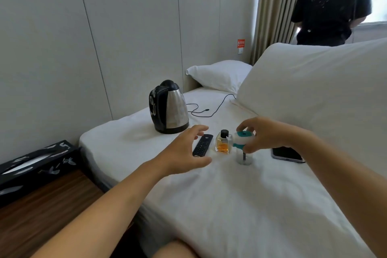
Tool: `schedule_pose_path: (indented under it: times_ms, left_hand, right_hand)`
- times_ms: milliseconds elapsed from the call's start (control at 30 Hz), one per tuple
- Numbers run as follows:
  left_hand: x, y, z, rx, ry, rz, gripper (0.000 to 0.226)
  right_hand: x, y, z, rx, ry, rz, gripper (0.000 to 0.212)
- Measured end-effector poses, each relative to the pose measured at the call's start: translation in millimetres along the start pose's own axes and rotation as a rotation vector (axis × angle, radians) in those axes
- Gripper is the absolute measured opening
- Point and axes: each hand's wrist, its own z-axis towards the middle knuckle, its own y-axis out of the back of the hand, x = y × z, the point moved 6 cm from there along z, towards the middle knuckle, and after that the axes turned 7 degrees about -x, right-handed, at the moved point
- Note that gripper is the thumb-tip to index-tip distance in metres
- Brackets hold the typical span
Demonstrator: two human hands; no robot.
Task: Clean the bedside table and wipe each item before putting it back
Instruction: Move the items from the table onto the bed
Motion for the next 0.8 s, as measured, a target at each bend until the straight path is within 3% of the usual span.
schedule_pose_path:
  times_ms: [133,333,567,800]
  left_hand:
    - [3,9,-3,-0.025,0.006,0.013,0.088]
    - [7,39,-15,-0.089,0.008,0.056,0.086]
    - [40,126,-79,-0.187,0.14,0.181,0.083]
    - [104,225,-190,-0.315,0.374,0.272,0.078]
  right_hand:
    - [8,6,-3,0.006,0.02,0.014,0.077]
    - [58,21,-5,-0.12,0.203,0.015,0.067]
    - [187,-8,5,-0.106,0.494,0.147,0.059]
    - [316,-80,18,0.038,0.69,0.206,0.052]
